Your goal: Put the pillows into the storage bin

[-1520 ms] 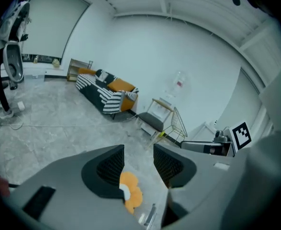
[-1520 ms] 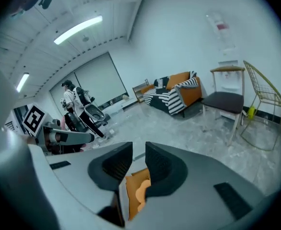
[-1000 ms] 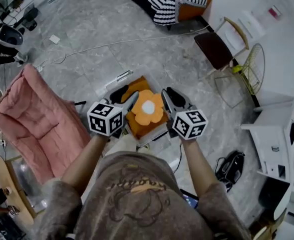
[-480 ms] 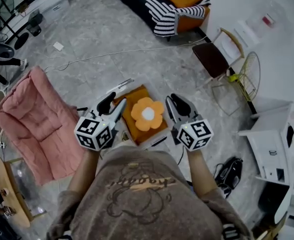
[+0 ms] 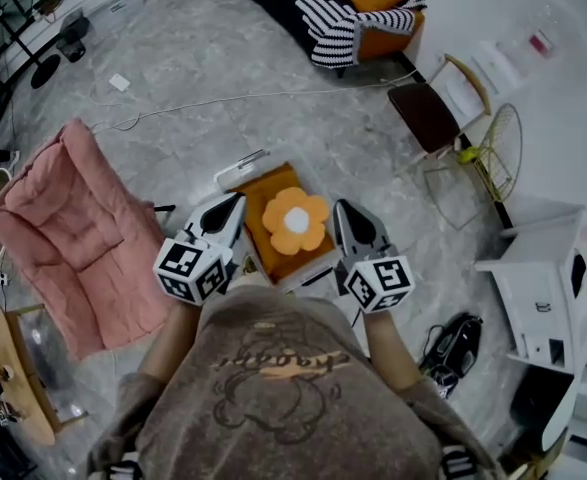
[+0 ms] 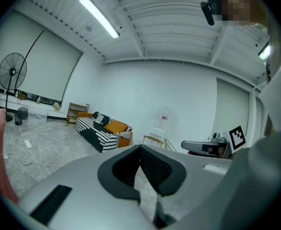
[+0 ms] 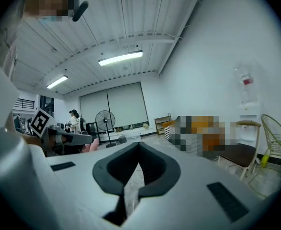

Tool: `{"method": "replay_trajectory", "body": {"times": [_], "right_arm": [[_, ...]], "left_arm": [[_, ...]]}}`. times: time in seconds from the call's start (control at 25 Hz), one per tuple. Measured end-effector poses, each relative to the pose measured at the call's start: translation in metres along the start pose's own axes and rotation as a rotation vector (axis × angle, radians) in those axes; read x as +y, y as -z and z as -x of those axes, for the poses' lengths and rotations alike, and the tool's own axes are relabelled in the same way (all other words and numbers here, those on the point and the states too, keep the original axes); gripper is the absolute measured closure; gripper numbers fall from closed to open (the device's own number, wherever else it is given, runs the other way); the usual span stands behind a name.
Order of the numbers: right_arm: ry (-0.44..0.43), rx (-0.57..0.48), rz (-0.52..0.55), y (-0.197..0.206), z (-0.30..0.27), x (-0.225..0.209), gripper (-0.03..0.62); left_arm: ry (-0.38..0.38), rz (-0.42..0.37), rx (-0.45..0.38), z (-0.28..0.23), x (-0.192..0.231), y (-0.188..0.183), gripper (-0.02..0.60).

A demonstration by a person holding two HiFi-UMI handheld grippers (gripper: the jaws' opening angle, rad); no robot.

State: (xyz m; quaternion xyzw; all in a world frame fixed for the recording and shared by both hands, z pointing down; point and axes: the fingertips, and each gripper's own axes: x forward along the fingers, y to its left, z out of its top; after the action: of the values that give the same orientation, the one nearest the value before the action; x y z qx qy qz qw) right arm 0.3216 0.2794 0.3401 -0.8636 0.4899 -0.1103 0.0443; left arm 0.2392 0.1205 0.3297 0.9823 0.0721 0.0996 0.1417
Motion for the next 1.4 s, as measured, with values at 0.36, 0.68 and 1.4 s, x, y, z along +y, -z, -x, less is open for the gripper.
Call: {"method": "replay_trajectory", "body": {"times": [0.36, 0.68, 1.4], "right_arm": [[-0.003, 0.026, -0.004, 0.043, 0.001, 0.005, 0.593], [0.039, 0.033, -0.008, 0.043, 0.008, -0.009, 0.594], [0.052, 0.059, -0.012, 0.049, 0.006, -0.011, 0.594]], "left_arm": [[-0.036, -0.022, -0.012, 0.004, 0.010, 0.028, 0.577], [-0.064, -0.014, -0.012, 0.008, 0.014, 0.030, 0.577], [-0.070, 0.013, -0.003, 0.013, 0.018, 0.031, 0.577]]}}
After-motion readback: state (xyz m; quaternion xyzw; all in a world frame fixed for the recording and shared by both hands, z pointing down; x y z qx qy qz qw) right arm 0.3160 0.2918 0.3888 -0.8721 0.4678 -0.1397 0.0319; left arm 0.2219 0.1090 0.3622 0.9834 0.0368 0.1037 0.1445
